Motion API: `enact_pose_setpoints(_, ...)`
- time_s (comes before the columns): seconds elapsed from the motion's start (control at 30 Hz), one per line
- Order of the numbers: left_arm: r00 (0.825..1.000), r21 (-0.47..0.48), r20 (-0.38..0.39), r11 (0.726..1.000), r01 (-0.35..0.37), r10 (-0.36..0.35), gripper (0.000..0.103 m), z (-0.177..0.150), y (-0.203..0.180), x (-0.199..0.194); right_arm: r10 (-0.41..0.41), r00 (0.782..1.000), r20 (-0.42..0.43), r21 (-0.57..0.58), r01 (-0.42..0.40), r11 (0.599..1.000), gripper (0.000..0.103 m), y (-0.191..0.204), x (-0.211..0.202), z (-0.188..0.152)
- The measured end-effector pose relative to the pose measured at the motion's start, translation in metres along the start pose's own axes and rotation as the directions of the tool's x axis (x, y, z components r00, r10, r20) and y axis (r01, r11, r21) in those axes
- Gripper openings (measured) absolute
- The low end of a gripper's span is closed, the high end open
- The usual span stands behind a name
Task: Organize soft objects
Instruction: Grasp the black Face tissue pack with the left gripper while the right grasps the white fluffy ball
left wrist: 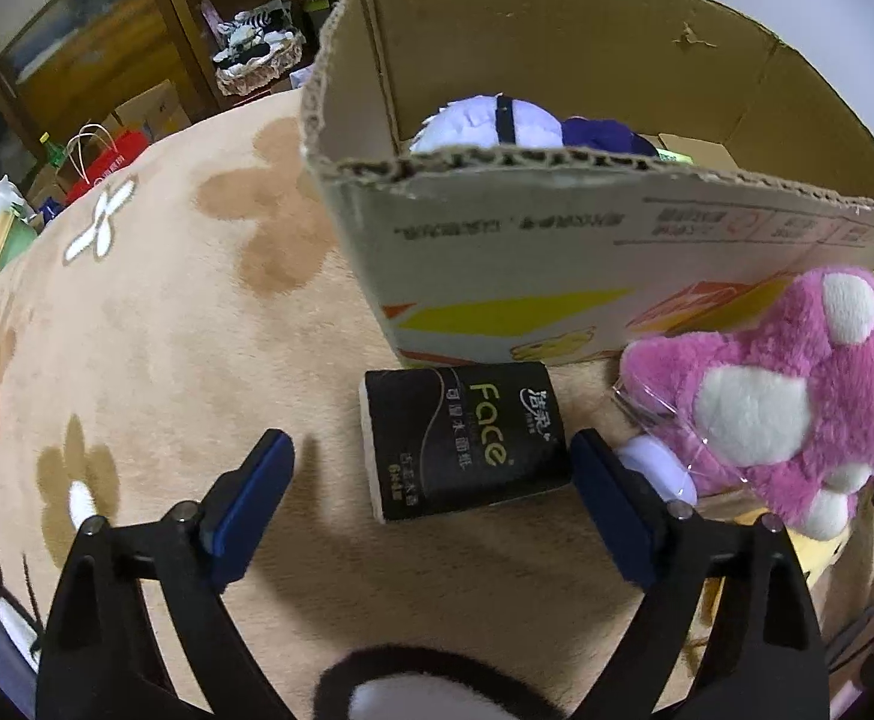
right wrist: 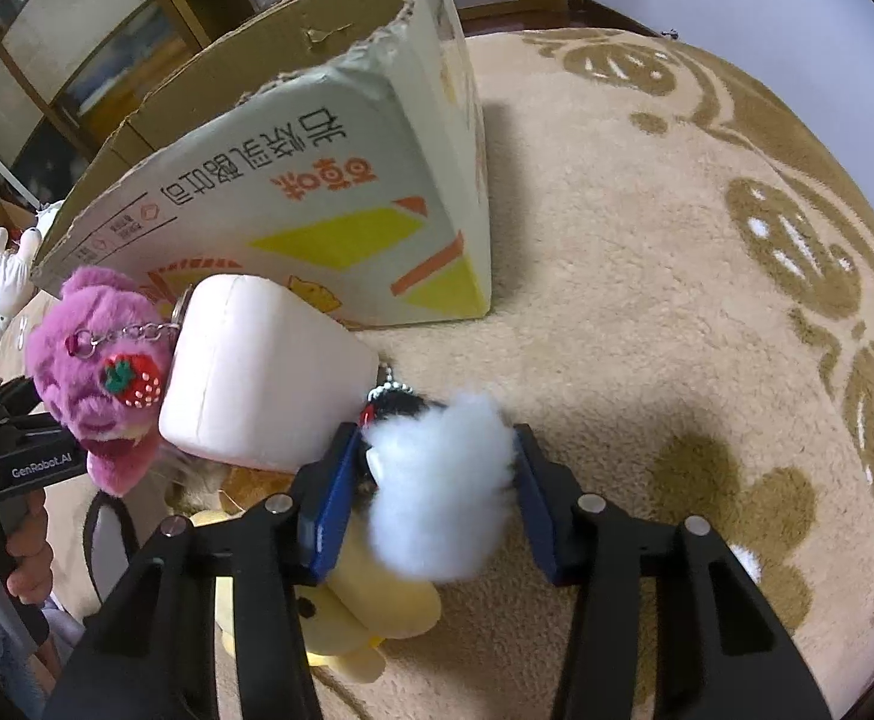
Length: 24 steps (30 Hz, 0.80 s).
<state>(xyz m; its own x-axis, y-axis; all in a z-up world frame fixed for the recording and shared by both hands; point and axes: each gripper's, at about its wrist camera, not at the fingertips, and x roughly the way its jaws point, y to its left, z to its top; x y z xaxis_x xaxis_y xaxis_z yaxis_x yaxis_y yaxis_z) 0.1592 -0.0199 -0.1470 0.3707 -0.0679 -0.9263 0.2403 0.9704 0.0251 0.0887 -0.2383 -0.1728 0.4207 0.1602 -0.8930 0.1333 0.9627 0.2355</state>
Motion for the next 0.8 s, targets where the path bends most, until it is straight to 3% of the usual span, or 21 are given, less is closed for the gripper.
enact_pose_setpoints(0.13,1.000,0.013,0.000,1.000,0.021,-0.021,0.079,-0.001,-0.005,0.000,-0.009,1.000,-0.009,-0.006,0.009,1.000,0.050,0.002,0.000,-0.001)
enact_pose_setpoints(0.53,0.996,-0.076,-0.049,0.994,0.077,-0.080,0.079,0.001,0.004,0.005,-0.006,1.000,-0.012,0.003,0.006,1.000,0.051,0.001,-0.002,-0.004)
enact_pose_setpoints(0.77,0.998,-0.055,-0.051,0.998,0.040,-0.043,0.078,0.001,0.005,0.010,-0.014,1.000,-0.018,-0.006,0.014,1.000,0.051,0.002,0.002,0.001)
enact_pose_setpoints(0.8,0.998,-0.048,-0.046,0.998,0.037,-0.039,0.073,0.001,0.005,0.010,-0.014,1.000,-0.021,-0.009,0.014,1.000,0.050,0.003,0.003,0.001)
